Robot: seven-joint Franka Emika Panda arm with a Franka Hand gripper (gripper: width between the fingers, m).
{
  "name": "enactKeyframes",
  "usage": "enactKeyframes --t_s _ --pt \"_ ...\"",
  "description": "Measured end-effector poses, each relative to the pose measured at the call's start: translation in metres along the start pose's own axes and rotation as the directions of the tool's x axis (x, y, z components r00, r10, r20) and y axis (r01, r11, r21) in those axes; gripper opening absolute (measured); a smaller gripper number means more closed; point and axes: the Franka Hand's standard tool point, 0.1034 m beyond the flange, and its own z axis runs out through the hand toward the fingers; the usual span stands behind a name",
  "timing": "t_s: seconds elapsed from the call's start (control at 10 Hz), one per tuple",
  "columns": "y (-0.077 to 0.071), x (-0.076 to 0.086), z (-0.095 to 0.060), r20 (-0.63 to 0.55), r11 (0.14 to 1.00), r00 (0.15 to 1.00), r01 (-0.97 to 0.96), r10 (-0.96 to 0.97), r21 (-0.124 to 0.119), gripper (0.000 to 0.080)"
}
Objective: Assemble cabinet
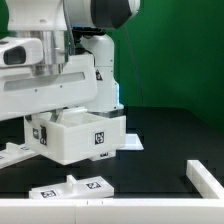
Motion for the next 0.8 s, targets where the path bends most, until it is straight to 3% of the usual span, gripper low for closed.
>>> enactKeyframes --t_s 0.2,0.4,0.5,0.6,0.7,0.8 --pt "-0.001 0.001 0.0 0.0 1.0 1.0 0.003 -0.003 0.001 0.0088" --pt "-0.018 0.028 -0.006 -0.004 0.993 0.994 0.113 -0.113 -0.028 0.0088" --pt "-0.03 0.042 -0.005 -0.001 0.987 0.987 0.16 -0.16 -0.03 0.0088" --pt "-0.038 0.055 -0.004 -0.021 0.977 0.979 0.199 -0.201 -0.069 0.0088" --pt "-0.041 0.05 0.002 -0.034 0.975 0.978 0.2 -0.204 -0.097 0.0088" --pt "-0.041 0.043 0.004 -0.019 0.979 0.981 0.192 -0.194 -0.073 0.0088"
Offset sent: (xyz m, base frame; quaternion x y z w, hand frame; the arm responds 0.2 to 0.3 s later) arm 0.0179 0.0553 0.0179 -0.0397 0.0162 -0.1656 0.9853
